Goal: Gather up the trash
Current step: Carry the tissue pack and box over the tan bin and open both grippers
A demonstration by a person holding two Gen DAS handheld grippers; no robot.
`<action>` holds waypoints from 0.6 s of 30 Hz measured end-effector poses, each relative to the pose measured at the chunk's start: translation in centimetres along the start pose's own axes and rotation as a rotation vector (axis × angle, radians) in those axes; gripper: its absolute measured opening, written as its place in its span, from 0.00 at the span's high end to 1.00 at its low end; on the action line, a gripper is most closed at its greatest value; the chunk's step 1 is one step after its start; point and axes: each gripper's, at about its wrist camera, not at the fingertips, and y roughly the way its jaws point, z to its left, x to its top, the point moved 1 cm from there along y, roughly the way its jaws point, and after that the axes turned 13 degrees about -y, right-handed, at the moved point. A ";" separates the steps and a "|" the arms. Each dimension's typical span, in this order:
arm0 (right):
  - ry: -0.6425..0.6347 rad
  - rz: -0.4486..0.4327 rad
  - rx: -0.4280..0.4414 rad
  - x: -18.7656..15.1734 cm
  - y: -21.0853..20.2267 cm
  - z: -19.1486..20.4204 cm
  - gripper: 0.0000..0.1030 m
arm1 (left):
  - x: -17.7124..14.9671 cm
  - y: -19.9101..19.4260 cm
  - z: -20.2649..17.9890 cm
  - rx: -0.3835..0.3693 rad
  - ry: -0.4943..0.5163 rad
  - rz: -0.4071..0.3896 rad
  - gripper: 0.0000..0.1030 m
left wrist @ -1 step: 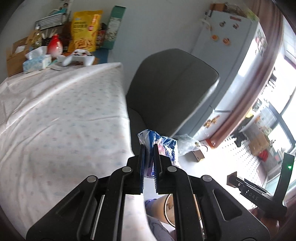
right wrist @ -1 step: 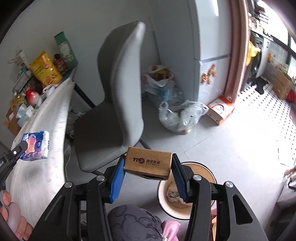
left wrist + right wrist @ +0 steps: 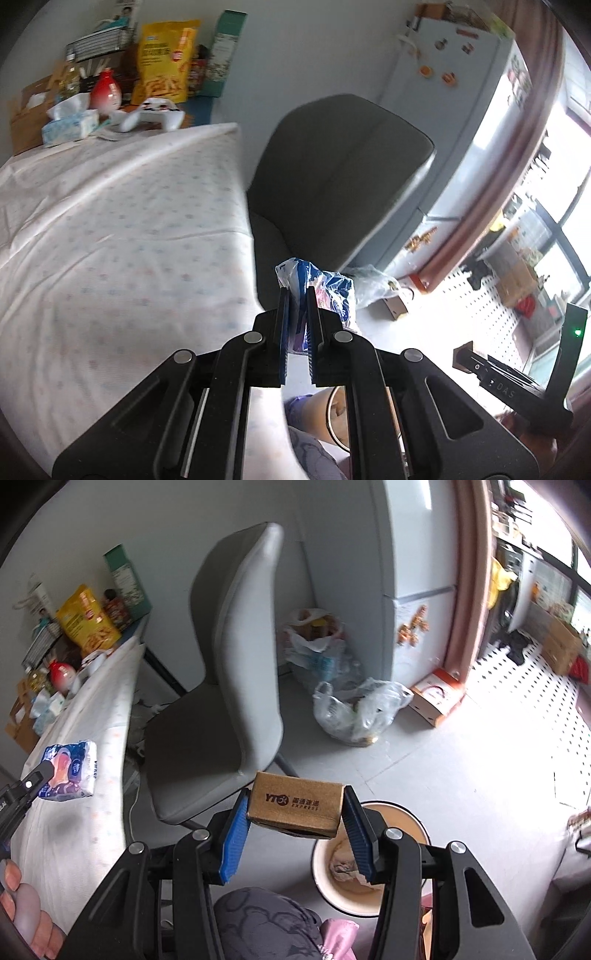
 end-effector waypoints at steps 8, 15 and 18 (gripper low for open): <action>0.097 0.007 -0.013 -2.1 0.8 -4.2 0.39 | -1.7 1.8 -4.0 -0.030 0.075 0.056 0.91; 0.173 -0.007 -0.046 -3.8 0.0 -7.6 0.25 | -3.2 3.3 -7.3 -0.056 0.144 0.106 0.91; 0.200 -0.017 -0.064 -4.2 -0.7 -9.1 0.22 | -3.9 3.9 -8.7 -0.069 0.172 0.126 0.91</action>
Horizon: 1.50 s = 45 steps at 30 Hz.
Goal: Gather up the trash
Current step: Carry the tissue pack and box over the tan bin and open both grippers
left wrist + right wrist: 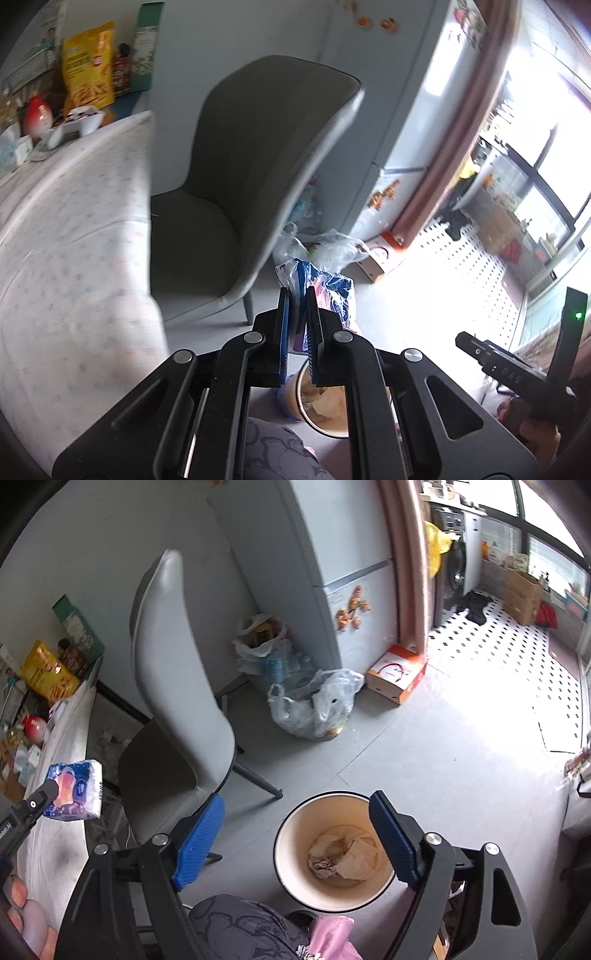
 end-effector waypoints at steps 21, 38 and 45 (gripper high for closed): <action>0.149 -0.058 -0.091 -2.5 -4.3 -8.5 0.16 | -3.4 4.2 -9.2 -0.099 0.183 0.137 0.10; 0.012 -0.110 -0.035 -0.1 -7.5 -1.5 0.07 | 1.2 -3.6 -1.5 -0.023 0.024 0.008 0.06; -0.067 -0.162 -0.025 1.0 -11.8 2.2 0.07 | 2.0 -8.0 1.0 -0.008 -0.006 -0.058 0.06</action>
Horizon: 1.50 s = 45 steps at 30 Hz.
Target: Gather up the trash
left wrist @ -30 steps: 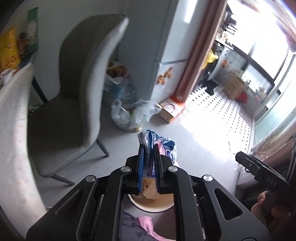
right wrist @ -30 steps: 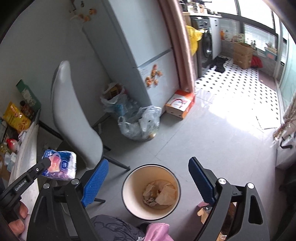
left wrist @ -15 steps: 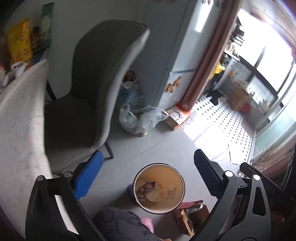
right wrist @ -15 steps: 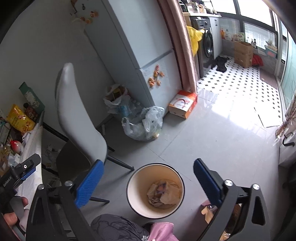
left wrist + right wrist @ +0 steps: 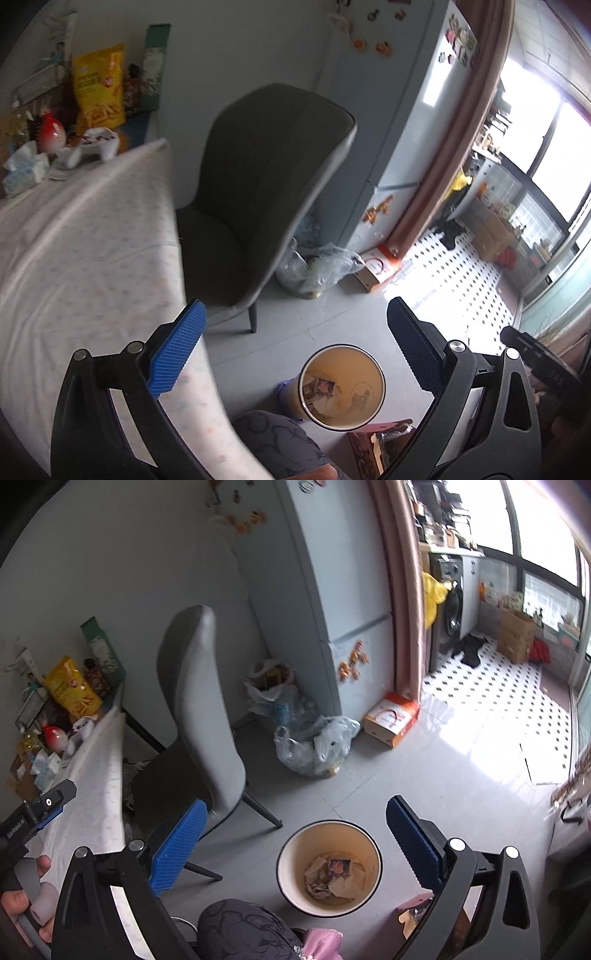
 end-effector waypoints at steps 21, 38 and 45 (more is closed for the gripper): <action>-0.153 -0.124 0.147 2.6 -9.0 10.9 0.07 | 0.7 -15.3 7.9 0.103 -0.056 -0.229 0.05; -0.275 -0.189 0.202 1.7 -14.4 16.1 0.07 | -2.4 -23.1 10.9 0.167 -0.093 -0.333 0.05; -0.334 -0.220 0.230 0.2 -16.8 17.6 0.07 | -4.6 -25.5 11.2 0.179 -0.092 -0.368 0.05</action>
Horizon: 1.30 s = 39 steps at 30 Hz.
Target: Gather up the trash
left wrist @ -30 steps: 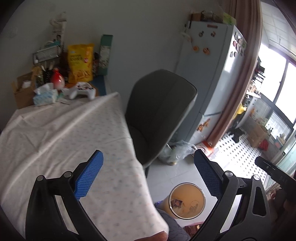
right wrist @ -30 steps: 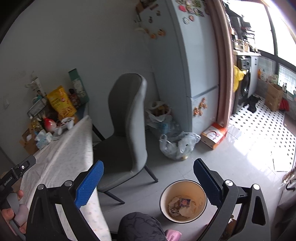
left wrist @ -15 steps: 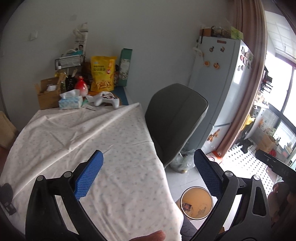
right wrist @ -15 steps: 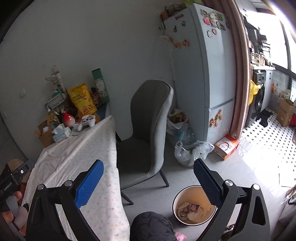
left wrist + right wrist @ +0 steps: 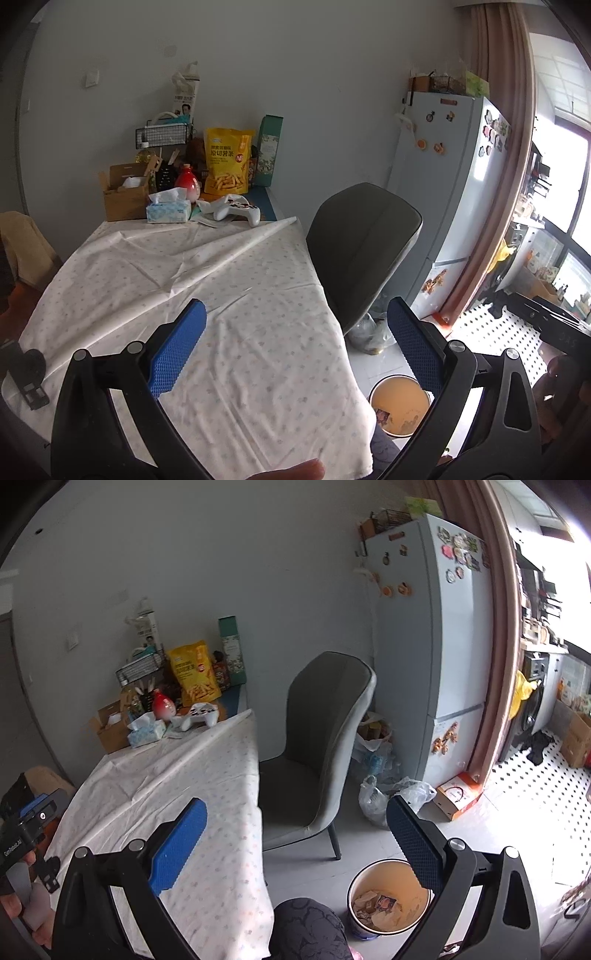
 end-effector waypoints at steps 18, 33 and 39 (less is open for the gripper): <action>-0.001 -0.057 0.011 -3.7 -3.8 0.9 0.07 | -2.8 -4.2 1.0 0.035 -0.017 -0.051 0.05; -0.002 -0.075 0.027 -4.0 -4.5 0.3 0.07 | -3.5 -5.0 0.6 0.041 -0.003 -0.061 0.05; -0.014 -0.061 0.037 -4.1 -3.7 0.2 0.07 | -3.9 -4.6 0.9 0.042 -0.007 -0.046 0.05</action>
